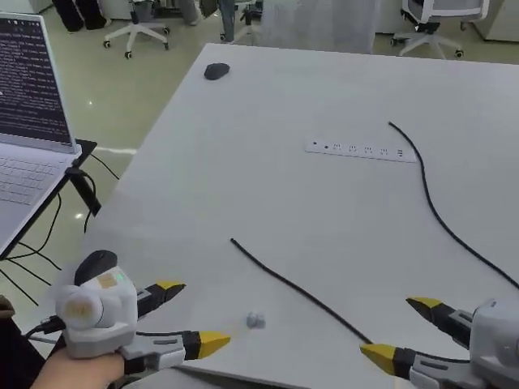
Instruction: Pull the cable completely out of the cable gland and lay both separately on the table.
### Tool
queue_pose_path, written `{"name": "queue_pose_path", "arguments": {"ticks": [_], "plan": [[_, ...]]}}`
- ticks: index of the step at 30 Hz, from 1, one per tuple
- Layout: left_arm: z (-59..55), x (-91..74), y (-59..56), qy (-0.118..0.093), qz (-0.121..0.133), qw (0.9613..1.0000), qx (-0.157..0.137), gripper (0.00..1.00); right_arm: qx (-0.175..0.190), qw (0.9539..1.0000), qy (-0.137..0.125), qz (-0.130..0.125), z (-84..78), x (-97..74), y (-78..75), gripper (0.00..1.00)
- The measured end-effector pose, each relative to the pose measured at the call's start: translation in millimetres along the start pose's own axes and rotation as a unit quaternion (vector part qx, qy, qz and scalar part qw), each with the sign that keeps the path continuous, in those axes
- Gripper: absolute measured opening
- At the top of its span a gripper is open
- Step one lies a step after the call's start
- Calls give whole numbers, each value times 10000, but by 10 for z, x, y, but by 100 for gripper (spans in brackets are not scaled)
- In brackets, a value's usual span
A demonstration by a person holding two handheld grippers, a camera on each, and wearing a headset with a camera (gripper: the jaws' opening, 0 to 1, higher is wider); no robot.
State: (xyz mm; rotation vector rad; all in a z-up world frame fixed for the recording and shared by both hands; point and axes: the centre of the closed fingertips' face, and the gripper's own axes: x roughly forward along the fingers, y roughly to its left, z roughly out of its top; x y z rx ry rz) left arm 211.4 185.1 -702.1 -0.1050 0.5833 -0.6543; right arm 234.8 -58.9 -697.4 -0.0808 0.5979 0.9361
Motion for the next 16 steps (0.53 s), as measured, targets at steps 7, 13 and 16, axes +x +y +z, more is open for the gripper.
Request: {"name": "queue_pose_path", "arguments": {"ticks": [7, 13, 16], "plan": [[5, -18, 10, -5, -6, 10000, -25, 84, 160, 9997, 95, 184, -135, 7, 85, 89], [-10, 9, -1, 63, -67, 10000, 33, 88, 251, 9993, 191, 205, -189, 25, 99, 93], [-7, 24, 4, 77, -97, 9999, 1, 88, 274, 9992, 218, 210, -207, 27, 99, 93]]}}
